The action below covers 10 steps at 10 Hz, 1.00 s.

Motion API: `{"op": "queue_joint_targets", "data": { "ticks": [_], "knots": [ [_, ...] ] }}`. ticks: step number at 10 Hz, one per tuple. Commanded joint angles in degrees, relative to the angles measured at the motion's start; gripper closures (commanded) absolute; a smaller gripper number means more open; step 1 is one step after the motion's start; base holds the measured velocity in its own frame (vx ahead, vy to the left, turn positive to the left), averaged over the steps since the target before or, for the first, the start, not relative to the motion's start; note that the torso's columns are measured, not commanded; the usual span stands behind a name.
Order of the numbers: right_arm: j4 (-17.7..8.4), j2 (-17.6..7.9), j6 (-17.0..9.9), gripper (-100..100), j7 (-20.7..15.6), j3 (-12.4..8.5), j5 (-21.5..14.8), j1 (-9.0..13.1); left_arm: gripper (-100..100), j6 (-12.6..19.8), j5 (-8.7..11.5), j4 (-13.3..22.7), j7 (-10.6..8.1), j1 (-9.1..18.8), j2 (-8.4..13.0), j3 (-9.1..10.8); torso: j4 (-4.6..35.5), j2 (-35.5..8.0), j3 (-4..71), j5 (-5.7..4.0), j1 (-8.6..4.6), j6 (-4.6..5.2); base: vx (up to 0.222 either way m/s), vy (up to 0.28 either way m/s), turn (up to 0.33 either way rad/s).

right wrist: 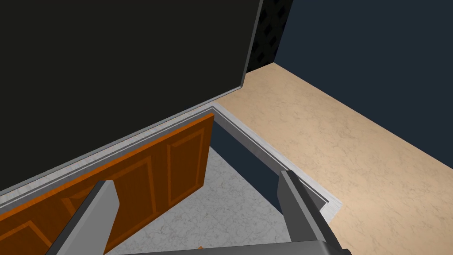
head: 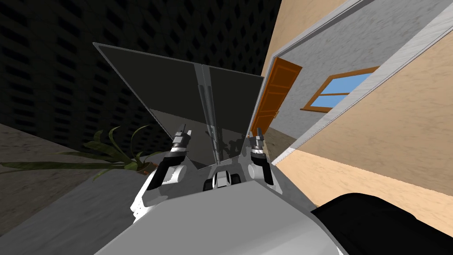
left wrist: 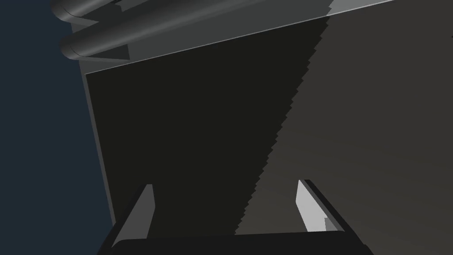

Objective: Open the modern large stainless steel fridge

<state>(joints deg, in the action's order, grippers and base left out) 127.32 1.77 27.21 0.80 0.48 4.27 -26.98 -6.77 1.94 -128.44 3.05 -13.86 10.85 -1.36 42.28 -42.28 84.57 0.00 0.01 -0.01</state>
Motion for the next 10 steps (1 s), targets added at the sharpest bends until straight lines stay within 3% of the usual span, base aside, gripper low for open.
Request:
{"op": "queue_joint_targets", "data": {
  "ticks": [1,4,6,10],
  "knots": [
    [0.0,0.0,0.0,0,0.0,0.0,0.0,0.0,-100,4.68,-0.64,-0.11,-0.22,3.58,1.3,-0.1,0.01,-0.03,-0.01,-0.01,-0.04,0.01,-0.039,-0.017,-0.023],
    [0.0,0.0,0.0,0,0.0,0.0,0.0,0.0,-100,10.08,-1.81,-0.07,-0.69,8.93,3.52,-0.24,0.0,0.0,-0.01,0.0,0.01,0.0,-0.05,-0.019,-0.039],
    [0.0,0.0,0.0,0,0.0,0.0,0.0,0.0,-100,12.28,-1.81,-0.07,-0.69,10.24,3.52,-0.24,0.0,0.01,0.01,-0.01,-0.02,0.01,-0.033,-0.015,-0.02],
    [0.0,0.0,0.0,0,0.0,0.0,0.0,0.0,-100,19.09,-3.0,-0.03,-1.13,17.39,5.66,-0.42,0.02,-0.06,-0.03,-0.01,-0.05,0.01,-0.049,-0.023,-0.042]
  ]
}}
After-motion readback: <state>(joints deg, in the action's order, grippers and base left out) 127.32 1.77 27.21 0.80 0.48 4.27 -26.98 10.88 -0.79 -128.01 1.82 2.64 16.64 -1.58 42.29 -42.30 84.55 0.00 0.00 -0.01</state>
